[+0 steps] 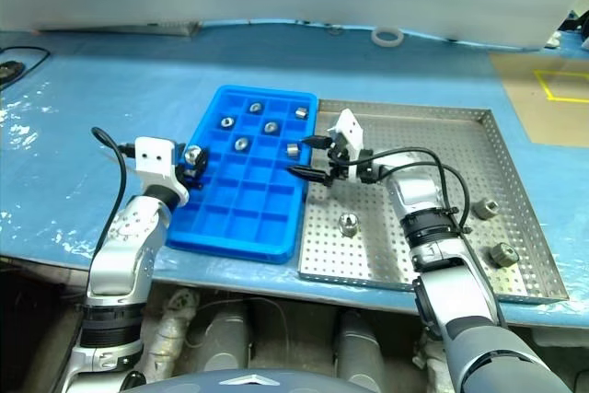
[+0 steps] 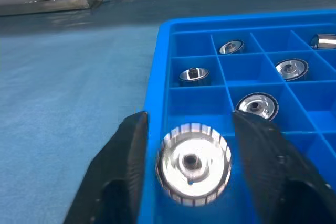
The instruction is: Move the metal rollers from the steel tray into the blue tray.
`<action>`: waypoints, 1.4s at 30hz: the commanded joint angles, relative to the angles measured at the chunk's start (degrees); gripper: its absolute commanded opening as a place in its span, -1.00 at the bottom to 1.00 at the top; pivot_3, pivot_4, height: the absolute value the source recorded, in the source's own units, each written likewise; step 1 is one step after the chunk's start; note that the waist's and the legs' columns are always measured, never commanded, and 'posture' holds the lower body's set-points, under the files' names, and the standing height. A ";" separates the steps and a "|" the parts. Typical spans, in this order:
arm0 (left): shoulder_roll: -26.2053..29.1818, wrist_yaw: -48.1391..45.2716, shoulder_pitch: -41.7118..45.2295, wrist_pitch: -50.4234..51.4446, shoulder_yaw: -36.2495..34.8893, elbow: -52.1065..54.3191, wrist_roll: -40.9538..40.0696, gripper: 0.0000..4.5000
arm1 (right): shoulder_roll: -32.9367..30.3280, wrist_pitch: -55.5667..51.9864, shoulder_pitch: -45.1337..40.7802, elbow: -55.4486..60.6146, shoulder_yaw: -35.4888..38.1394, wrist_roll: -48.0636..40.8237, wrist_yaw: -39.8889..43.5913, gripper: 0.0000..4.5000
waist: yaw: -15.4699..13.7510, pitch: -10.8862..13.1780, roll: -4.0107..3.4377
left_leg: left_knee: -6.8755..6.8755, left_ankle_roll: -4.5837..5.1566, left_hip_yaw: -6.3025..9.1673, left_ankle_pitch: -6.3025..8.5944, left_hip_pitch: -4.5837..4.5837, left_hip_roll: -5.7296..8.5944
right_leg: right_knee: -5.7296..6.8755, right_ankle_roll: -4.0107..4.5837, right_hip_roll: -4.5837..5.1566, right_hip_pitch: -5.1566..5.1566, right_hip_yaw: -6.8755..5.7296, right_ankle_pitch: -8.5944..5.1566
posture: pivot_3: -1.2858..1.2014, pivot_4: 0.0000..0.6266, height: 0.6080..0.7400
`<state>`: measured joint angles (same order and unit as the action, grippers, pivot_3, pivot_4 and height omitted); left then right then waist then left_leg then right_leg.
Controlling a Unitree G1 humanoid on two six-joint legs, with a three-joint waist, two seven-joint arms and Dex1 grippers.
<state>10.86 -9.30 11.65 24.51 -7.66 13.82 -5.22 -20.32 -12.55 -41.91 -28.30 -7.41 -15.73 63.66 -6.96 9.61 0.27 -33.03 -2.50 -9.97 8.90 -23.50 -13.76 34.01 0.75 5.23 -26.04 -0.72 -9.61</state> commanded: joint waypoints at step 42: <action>-0.67 -67.66 40.23 -32.50 35.46 -60.74 9.42 0.55 | -20.16 -24.97 40.48 52.94 20.44 -11.44 -17.81 1.00 | 11.15 -0.15 -0.20 | -0.01 0.39 -0.36 0.22 0.59 0.39 | -0.46 -0.49 -0.08 0.51 0.73 -0.24 | -0.44 -0.52 1.00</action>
<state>9.61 -77.01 52.89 -6.52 26.34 -44.76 1.95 -40.36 -37.65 -1.53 22.16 11.05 -25.78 46.26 4.20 9.47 0.07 -33.04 -2.11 -10.34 9.13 -22.80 -13.37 33.50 0.22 5.15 -25.41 0.00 -9.88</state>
